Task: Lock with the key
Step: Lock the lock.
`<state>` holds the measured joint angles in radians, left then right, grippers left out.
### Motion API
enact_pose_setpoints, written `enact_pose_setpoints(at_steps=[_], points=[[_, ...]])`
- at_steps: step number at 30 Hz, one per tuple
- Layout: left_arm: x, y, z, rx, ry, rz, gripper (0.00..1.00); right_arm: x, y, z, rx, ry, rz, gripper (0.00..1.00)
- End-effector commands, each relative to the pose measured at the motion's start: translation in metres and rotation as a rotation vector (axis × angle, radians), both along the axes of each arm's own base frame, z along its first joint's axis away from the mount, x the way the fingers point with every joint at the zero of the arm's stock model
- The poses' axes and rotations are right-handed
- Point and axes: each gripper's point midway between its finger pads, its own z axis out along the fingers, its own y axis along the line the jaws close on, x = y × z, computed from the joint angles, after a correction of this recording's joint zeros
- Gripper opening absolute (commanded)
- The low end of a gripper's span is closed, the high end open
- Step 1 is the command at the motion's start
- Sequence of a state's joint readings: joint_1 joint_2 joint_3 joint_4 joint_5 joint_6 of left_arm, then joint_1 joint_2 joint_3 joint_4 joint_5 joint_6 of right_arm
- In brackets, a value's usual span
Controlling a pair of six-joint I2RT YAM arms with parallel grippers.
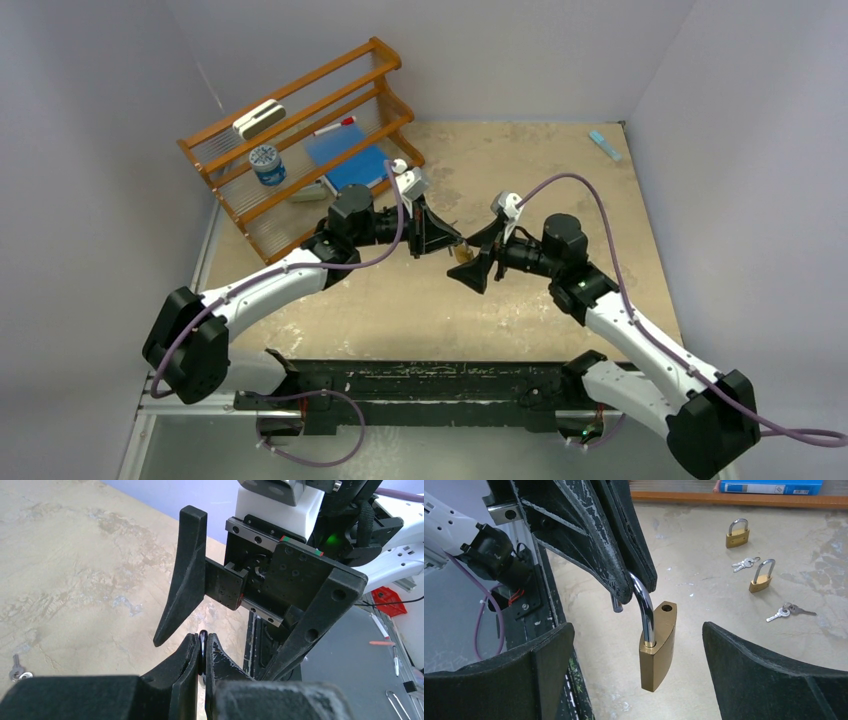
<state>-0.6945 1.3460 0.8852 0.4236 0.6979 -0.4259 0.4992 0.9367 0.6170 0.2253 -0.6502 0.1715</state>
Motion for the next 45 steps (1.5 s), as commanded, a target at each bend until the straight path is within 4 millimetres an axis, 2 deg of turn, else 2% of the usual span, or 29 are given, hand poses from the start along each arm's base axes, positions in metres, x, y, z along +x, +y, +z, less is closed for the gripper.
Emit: enact_pose_setpoints(at_steps=[1,5,8,9,10,12,13,19,24,25,27,28,29,30,31,38,45], points=[[0.001,0.004,0.064,-0.118,-0.159,0.026,0.0,0.003,0.008,0.027,0.055,-0.085,0.029,0.99],[0.001,0.005,0.066,-0.121,-0.16,0.028,0.0,0.009,0.01,0.019,0.043,-0.058,0.004,0.96],[0.001,0.005,0.068,-0.124,-0.161,0.028,0.0,0.013,0.01,0.015,0.04,-0.056,-0.017,0.86],[0.0,0.005,0.068,-0.124,-0.161,0.028,0.0,0.014,0.011,0.013,0.04,-0.054,-0.022,0.76],[0.0,0.005,0.068,-0.125,-0.163,0.028,0.0,0.015,0.011,0.012,0.04,-0.052,-0.024,0.61],[0.0,0.006,0.067,-0.123,-0.161,0.028,0.0,0.019,0.012,0.006,0.025,-0.032,-0.033,0.25],[0.0,0.006,0.066,-0.122,-0.161,0.028,0.0,0.022,0.012,0.004,0.015,-0.019,-0.046,0.0],[0.0,0.006,0.064,-0.119,-0.155,0.028,0.0,0.035,0.006,-0.004,-0.02,-0.005,-0.134,0.0],[-0.001,0.007,0.065,-0.119,-0.153,0.031,0.0,0.031,0.008,-0.01,-0.021,0.01,-0.118,0.0],[-0.001,0.007,0.065,-0.118,-0.153,0.032,0.0,0.031,0.007,-0.011,-0.019,0.006,-0.121,0.02],[-0.002,0.008,0.065,-0.119,-0.156,0.034,0.0,0.03,0.005,-0.008,0.004,-0.015,-0.132,0.13],[-0.002,0.009,0.065,-0.117,-0.156,0.034,0.0,0.029,0.005,-0.007,0.012,-0.023,-0.132,0.14],[-0.002,0.009,0.064,-0.116,-0.157,0.035,0.0,0.028,0.005,-0.006,0.017,-0.028,-0.131,0.11],[-0.002,0.009,0.065,-0.116,-0.159,0.037,0.0,0.028,0.005,-0.006,0.017,-0.029,-0.128,0.01],[-0.002,0.009,0.065,-0.116,-0.159,0.038,0.0,0.03,0.004,-0.007,0.009,-0.02,-0.139,0.0],[0.003,0.01,0.061,-0.101,-0.157,0.062,0.0,0.03,0.014,-0.029,-0.085,0.107,-0.074,0.0],[0.022,0.03,0.058,-0.077,-0.181,0.192,0.0,0.023,0.016,-0.025,-0.114,0.108,-0.014,0.0]])
